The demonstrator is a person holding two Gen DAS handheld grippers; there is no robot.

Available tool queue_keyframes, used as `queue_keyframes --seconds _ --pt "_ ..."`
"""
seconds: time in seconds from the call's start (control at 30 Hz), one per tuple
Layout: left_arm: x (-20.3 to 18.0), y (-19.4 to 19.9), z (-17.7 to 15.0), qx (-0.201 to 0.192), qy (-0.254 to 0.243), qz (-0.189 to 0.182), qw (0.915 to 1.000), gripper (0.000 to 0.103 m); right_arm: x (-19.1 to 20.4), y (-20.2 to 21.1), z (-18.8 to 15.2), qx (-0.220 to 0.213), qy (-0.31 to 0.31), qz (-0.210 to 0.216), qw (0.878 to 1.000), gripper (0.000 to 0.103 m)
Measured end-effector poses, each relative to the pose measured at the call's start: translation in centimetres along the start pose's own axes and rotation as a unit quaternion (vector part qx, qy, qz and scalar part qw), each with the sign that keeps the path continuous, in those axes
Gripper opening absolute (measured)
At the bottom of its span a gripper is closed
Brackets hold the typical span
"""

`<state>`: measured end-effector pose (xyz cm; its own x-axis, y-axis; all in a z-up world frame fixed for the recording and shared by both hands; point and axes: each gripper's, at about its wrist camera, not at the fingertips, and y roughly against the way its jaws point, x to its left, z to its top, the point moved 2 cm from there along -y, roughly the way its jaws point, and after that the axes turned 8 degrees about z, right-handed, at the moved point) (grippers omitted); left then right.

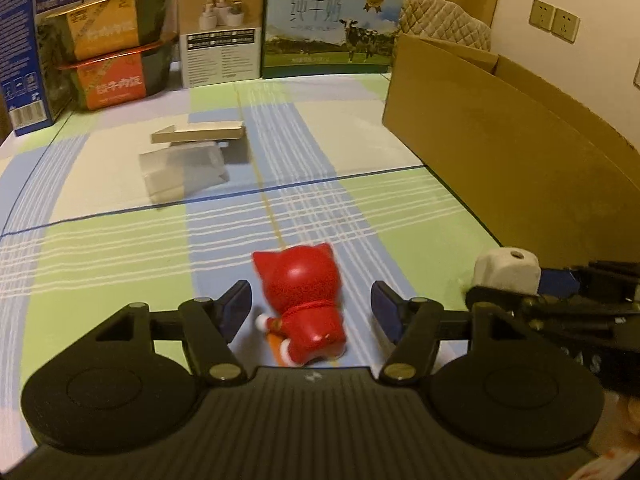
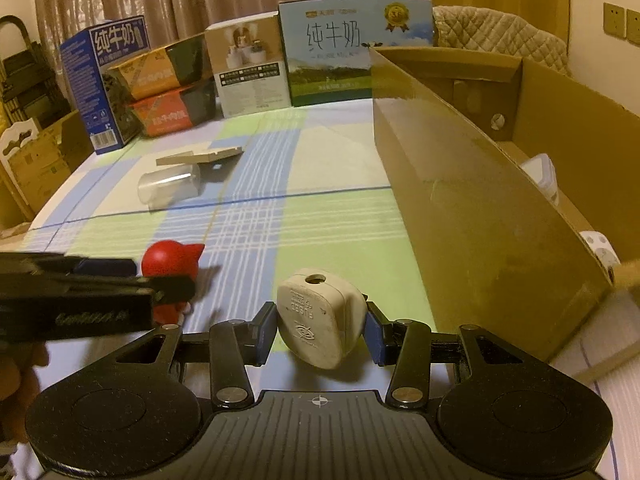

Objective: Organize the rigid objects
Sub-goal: 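Grasp the red cat figure with the left tool while the right tool holds the plug, then carry the red cat figure with the left tool toward the cardboard box while the right tool carries the plug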

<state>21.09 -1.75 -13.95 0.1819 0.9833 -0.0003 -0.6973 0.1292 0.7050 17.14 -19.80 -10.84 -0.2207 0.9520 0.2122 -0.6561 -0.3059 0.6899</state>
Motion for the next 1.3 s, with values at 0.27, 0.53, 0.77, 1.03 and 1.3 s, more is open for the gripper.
queue_keyframes --seconds 0.27,0.53,0.77,1.03,1.3 --pt "-0.3 -1.7 -0.1 0.013 -0.011 0.028 0.9995 0.041 0.1 -0.6 -0.2 -0.003 0.009 0.000 1.000 0.042" --pt "0.3 0.0 -0.5 0.019 0.008 0.032 0.9993 0.041 0.8 -0.3 0.1 -0.003 0.017 0.005 1.000 0.042" --pt "-0.1 4.1 0.3 0.004 0.014 0.035 0.9993 0.040 2.6 2.5 1.7 -0.027 0.031 0.015 0.999 0.042" --pt "-1.7 11.0 0.9 -0.021 0.016 0.034 0.9990 0.040 3.9 7.9 3.5 -0.070 0.036 0.017 0.997 0.042" --pt "-3.8 16.2 1.0 -0.041 0.011 0.035 0.9985 0.040 3.1 13.7 3.6 -0.105 0.025 0.010 0.994 0.042"
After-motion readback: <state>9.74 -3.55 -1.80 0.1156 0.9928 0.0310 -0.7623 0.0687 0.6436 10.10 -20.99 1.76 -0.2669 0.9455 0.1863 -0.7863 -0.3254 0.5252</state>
